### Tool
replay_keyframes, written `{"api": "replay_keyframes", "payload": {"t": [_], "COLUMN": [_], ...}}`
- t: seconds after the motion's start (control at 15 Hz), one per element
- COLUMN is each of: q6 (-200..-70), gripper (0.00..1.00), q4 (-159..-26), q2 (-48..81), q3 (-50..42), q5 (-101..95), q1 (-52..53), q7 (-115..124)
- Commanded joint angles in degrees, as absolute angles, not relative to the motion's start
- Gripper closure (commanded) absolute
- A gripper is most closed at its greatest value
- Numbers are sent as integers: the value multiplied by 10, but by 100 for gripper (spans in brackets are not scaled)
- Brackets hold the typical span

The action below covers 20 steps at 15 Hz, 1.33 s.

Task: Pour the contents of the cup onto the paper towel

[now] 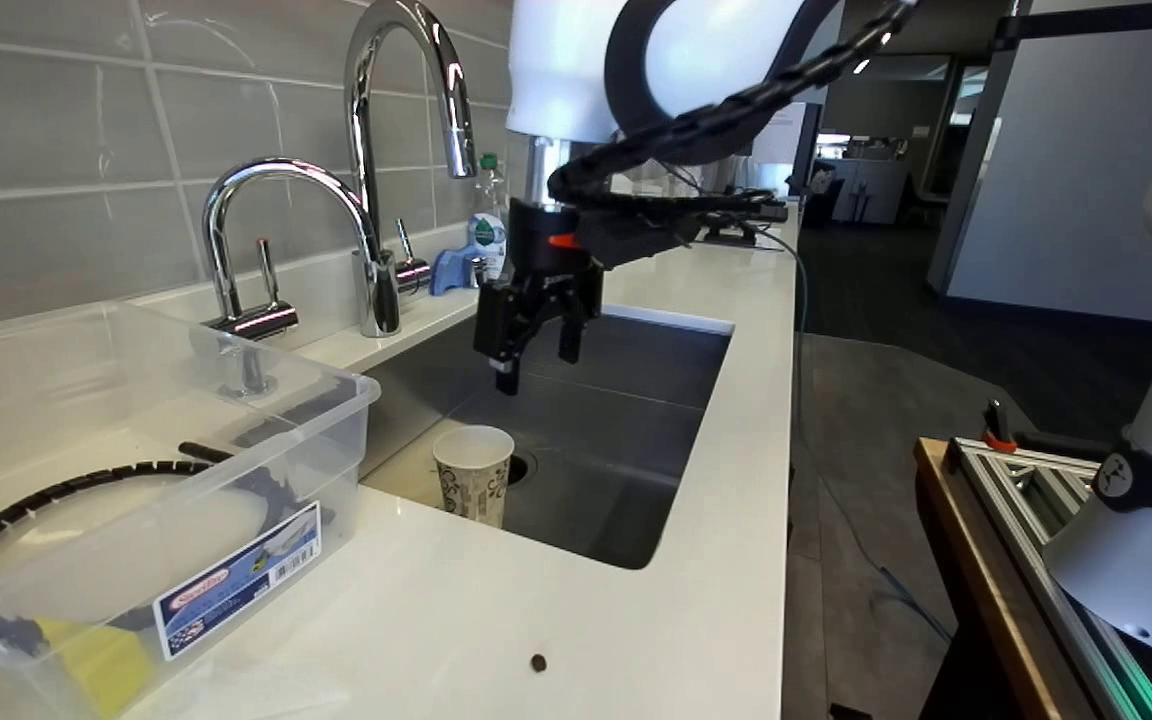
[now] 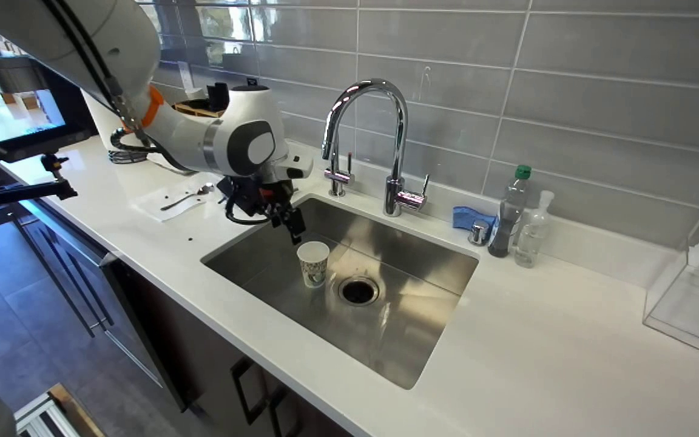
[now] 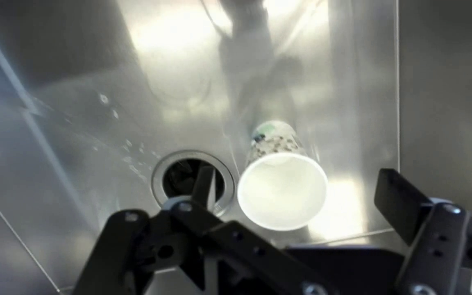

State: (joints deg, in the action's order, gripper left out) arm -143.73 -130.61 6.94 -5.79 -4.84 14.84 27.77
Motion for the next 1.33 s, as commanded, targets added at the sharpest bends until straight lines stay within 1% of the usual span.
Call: {"api": "replay_keyframes", "payload": {"t": [0.0, 0.33, 0.67, 1.0, 1.2, 1.27], "q6": [-1332, -1191, -1111, -1120, -1236, -1195], "gripper": [0, 0, 0, 0, 0, 0], "q4": [-1370, -1364, -1275, -1147, -1137, -1149], "q2": [-43, -164, -224, -200, -188, -211], "q3": [-19, -7, -9, -16, -22, -13], "q5": [-17, 46, 40, 11, 31, 19], "q1": [104, 60, 23, 3, 0, -4], "q7": [251, 175, 148, 66, 42, 57]}}
